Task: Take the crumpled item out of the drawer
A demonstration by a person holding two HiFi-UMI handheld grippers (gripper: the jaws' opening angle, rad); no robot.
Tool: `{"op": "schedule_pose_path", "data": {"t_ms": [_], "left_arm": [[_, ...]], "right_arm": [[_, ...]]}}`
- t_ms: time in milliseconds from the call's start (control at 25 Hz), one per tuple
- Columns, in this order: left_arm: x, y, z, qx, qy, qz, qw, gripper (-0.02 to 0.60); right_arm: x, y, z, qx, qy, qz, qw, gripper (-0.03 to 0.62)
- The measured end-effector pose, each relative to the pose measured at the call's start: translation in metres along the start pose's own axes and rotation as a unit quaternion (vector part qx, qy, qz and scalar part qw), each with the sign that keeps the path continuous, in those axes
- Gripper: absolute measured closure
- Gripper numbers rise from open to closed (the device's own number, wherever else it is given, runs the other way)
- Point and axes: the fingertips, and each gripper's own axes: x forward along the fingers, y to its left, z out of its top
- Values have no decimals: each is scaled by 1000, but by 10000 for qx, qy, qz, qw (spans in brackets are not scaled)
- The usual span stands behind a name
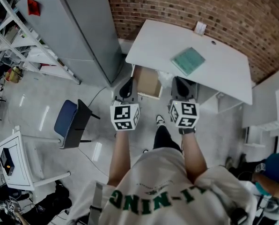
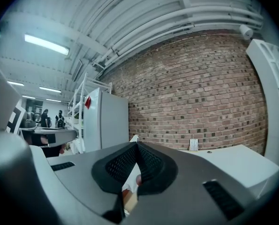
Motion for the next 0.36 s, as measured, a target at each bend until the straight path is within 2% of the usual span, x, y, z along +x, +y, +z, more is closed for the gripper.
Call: {"op": "schedule_pose_path", "data": {"t_ms": [360], "left_arm": [[4,-6,1,-95,-104,-61,9999,588]], "right_arm": [[-1,5,10,85,-153,156,9997,591]]}}
